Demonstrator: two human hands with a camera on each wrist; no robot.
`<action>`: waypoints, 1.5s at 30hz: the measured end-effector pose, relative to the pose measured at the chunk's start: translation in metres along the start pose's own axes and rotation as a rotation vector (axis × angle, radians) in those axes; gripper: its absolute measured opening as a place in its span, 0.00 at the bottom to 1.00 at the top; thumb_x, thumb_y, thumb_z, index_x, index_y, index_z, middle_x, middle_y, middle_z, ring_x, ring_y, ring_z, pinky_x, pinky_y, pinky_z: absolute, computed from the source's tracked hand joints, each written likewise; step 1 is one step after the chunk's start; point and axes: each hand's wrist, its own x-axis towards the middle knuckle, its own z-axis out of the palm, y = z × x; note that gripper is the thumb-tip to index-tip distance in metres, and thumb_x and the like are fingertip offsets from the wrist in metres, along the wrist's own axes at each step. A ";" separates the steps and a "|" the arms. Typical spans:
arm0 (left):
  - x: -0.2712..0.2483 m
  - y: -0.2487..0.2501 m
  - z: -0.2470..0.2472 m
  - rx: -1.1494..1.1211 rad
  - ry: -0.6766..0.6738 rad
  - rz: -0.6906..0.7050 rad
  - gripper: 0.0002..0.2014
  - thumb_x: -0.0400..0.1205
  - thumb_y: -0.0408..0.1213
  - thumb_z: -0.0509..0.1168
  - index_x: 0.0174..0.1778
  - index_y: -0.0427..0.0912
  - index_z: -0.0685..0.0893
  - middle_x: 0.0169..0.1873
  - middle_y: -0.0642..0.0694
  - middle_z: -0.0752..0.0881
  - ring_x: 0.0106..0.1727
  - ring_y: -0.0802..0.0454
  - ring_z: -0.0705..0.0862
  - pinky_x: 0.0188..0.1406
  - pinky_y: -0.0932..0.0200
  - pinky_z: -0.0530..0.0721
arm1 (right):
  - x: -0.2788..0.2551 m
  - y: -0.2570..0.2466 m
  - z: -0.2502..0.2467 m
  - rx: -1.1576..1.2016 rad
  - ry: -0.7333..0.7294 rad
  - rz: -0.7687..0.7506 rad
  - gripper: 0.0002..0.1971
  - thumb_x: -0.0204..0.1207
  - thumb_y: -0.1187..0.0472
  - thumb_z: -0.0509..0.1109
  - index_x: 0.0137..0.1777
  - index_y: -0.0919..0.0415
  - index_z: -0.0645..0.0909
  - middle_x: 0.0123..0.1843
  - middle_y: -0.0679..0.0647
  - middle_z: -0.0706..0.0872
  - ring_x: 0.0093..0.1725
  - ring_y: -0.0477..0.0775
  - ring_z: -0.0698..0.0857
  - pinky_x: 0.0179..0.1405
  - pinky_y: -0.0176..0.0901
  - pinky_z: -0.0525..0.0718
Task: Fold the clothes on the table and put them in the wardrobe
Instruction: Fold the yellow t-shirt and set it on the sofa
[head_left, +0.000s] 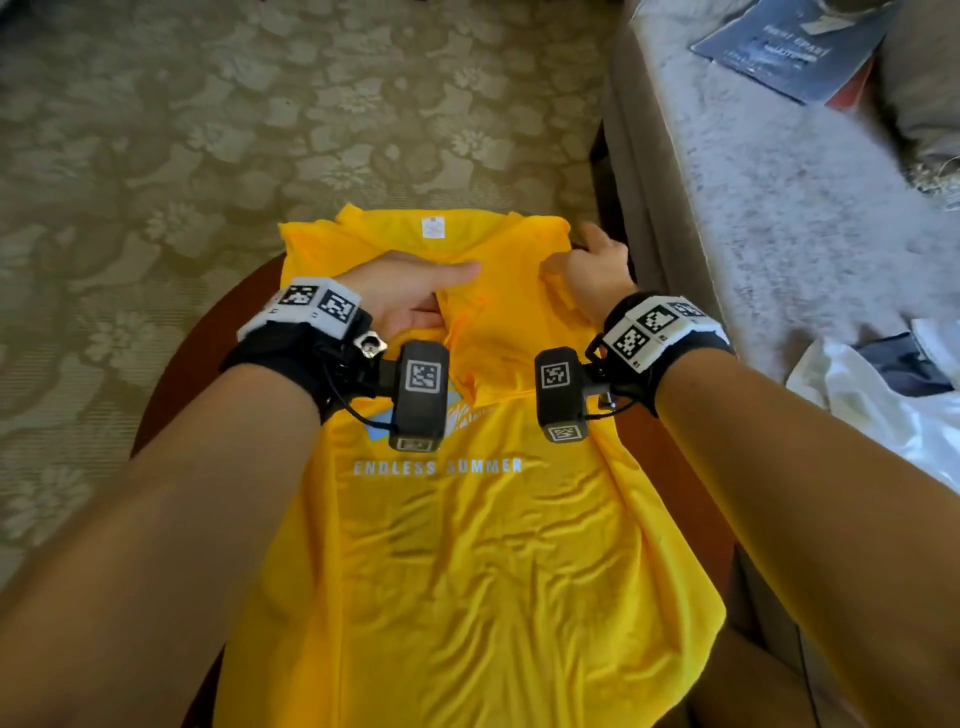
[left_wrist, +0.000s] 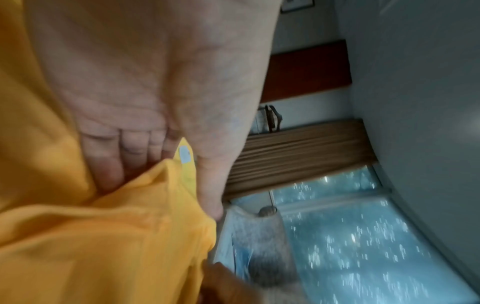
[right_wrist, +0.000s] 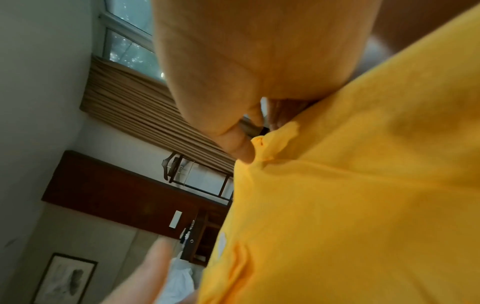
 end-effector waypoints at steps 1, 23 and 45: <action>0.000 0.000 0.004 0.102 0.043 -0.026 0.44 0.63 0.52 0.83 0.73 0.40 0.74 0.64 0.45 0.85 0.61 0.48 0.85 0.60 0.52 0.85 | -0.003 0.001 -0.002 0.026 0.019 0.000 0.35 0.80 0.60 0.65 0.86 0.54 0.58 0.85 0.55 0.55 0.82 0.63 0.63 0.74 0.53 0.71; -0.063 -0.024 0.011 0.518 0.674 0.213 0.16 0.81 0.27 0.61 0.65 0.33 0.74 0.61 0.33 0.80 0.59 0.33 0.80 0.41 0.50 0.76 | -0.111 0.050 -0.036 -0.139 0.033 0.065 0.20 0.70 0.57 0.61 0.57 0.62 0.86 0.52 0.56 0.83 0.57 0.60 0.81 0.65 0.58 0.80; -0.218 -0.126 0.126 -0.013 0.008 0.076 0.06 0.87 0.26 0.56 0.56 0.30 0.77 0.52 0.30 0.82 0.53 0.36 0.83 0.51 0.46 0.84 | -0.267 0.172 -0.077 -0.280 -0.189 0.297 0.06 0.80 0.67 0.66 0.45 0.69 0.83 0.63 0.70 0.79 0.63 0.68 0.79 0.55 0.48 0.76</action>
